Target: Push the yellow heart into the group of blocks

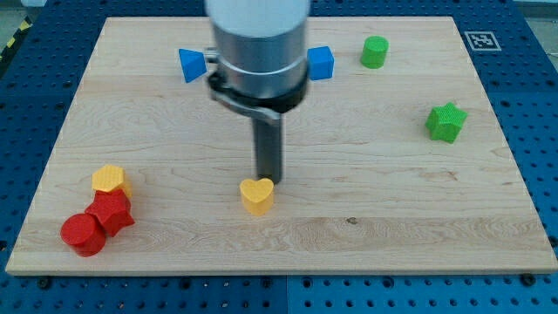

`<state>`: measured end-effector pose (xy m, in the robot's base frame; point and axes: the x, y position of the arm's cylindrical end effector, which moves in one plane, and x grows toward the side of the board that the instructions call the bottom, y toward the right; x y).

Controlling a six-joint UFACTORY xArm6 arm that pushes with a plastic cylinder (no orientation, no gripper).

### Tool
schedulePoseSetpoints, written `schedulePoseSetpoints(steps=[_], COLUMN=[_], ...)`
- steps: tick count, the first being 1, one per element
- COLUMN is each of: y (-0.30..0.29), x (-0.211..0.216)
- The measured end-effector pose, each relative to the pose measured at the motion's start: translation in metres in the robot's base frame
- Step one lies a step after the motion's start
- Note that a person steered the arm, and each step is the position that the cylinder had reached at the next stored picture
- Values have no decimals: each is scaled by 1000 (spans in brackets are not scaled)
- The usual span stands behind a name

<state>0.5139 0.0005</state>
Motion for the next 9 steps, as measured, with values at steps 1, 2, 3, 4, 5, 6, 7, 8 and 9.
schedulePoseSetpoints(steps=[1,2,3,4,5,6,7,8,9], y=[19,-2,-47,-69,-88,-84,-75,-95,-126], x=[16,27,27,27,27,28,36,41,41])
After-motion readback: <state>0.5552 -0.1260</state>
